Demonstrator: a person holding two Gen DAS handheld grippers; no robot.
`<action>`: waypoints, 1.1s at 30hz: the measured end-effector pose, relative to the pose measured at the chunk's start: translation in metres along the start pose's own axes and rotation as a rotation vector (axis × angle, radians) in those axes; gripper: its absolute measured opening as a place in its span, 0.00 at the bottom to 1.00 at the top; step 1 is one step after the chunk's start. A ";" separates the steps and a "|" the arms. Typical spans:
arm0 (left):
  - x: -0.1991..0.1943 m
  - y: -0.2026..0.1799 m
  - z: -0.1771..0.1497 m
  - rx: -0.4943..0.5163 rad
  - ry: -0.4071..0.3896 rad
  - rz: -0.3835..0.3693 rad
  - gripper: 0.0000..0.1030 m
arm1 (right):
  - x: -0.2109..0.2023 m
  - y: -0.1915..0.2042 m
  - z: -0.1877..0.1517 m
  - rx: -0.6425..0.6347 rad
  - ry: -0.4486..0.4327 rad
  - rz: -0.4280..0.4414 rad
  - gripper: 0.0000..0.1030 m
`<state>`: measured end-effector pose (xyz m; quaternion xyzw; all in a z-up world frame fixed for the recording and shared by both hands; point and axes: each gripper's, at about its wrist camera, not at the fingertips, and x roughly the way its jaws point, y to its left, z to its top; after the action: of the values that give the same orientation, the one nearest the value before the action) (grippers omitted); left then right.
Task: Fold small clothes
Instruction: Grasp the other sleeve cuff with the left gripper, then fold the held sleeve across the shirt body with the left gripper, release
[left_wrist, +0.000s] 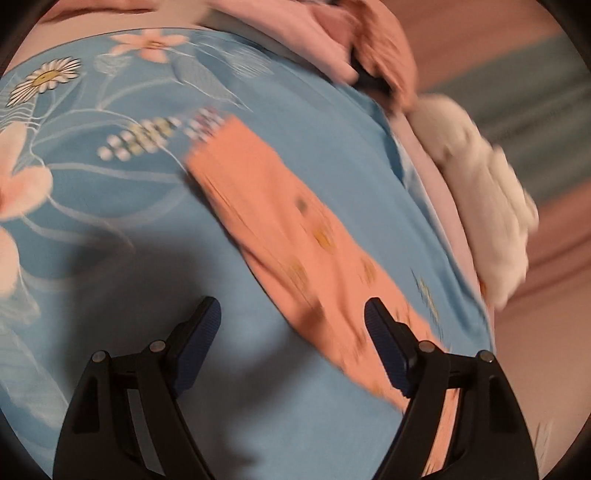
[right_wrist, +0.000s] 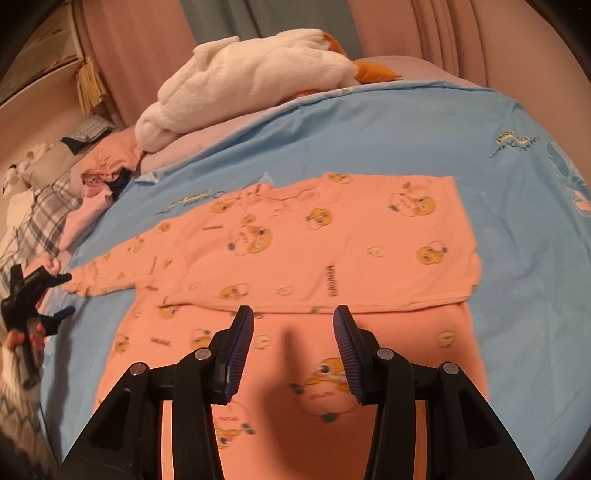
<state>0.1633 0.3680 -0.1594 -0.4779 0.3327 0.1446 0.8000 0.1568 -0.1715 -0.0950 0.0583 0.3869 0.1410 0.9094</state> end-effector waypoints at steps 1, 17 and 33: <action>0.001 0.001 0.004 -0.014 -0.012 -0.013 0.77 | 0.002 0.006 0.000 -0.012 0.003 0.000 0.45; -0.010 -0.069 0.022 0.246 -0.134 0.102 0.02 | 0.006 0.008 -0.004 -0.020 0.012 -0.022 0.45; -0.015 -0.313 -0.229 0.910 0.128 -0.273 0.08 | -0.041 -0.050 -0.019 0.130 -0.076 -0.015 0.45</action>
<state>0.2338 0.0149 -0.0138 -0.1265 0.3451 -0.1519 0.9175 0.1271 -0.2311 -0.0906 0.1199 0.3609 0.1066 0.9187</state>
